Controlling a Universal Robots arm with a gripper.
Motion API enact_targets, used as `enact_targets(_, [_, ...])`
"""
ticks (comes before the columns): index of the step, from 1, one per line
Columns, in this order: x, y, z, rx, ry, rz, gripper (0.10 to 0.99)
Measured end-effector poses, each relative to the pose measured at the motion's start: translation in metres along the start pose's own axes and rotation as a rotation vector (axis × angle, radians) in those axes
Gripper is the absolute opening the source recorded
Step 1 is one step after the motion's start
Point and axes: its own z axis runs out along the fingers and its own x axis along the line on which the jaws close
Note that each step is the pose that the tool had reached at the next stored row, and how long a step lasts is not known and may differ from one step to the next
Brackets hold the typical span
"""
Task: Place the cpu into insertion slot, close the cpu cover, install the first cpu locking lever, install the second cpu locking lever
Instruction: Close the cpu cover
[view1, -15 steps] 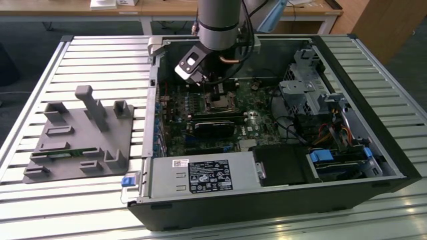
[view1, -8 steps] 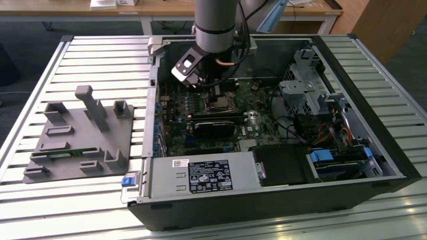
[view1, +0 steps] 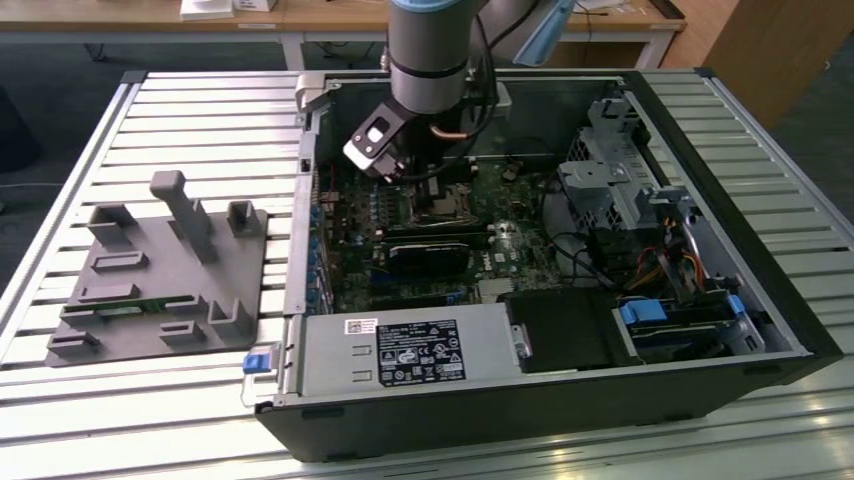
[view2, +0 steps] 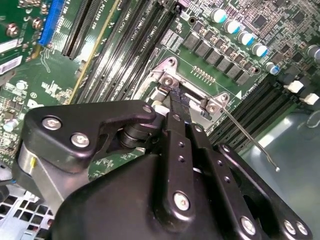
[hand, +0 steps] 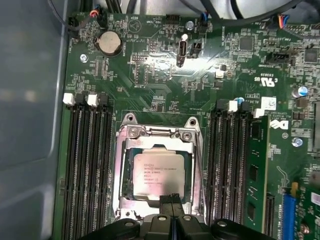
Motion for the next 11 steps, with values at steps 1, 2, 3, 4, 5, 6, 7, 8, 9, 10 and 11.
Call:
enact_targets(1, [0.0001, -0.0001, 0.0012, 0.001, 0.0000, 0.000, 0.106])
enact_targets(2, [0.0000, -0.0001, 0.0020, 0.001, 0.0000, 0.000, 0.106])
enact_targets(3, [0.0000, -0.0002, 0.0027, 0.002, 0.0003, 0.000, 0.106])
enact_targets(4, [0.0000, -0.0002, 0.0034, 0.002, 0.0003, 0.000, 0.106])
enact_targets(5, [-0.0001, -0.0002, 0.0040, 0.003, 0.0003, 0.000, 0.106])
enact_targets(6, [-0.0001, -0.0002, 0.0048, 0.004, 0.0003, 0.000, 0.106])
enact_targets(7, [-0.0001, -0.0002, 0.0055, 0.005, 0.0004, 0.000, 0.106])
enact_targets(8, [-0.0002, -0.0003, 0.0063, 0.006, 0.0004, 0.000, 0.106])
enact_targets(9, [-0.0002, -0.0003, 0.0068, 0.007, 0.0001, 0.000, 0.106])
enact_targets(10, [-0.0003, -0.0003, 0.0071, 0.008, -0.0001, 0.000, 0.106])
enact_targets(11, [-0.0003, -0.0003, 0.0072, 0.008, -0.0001, 0.000, 0.106])
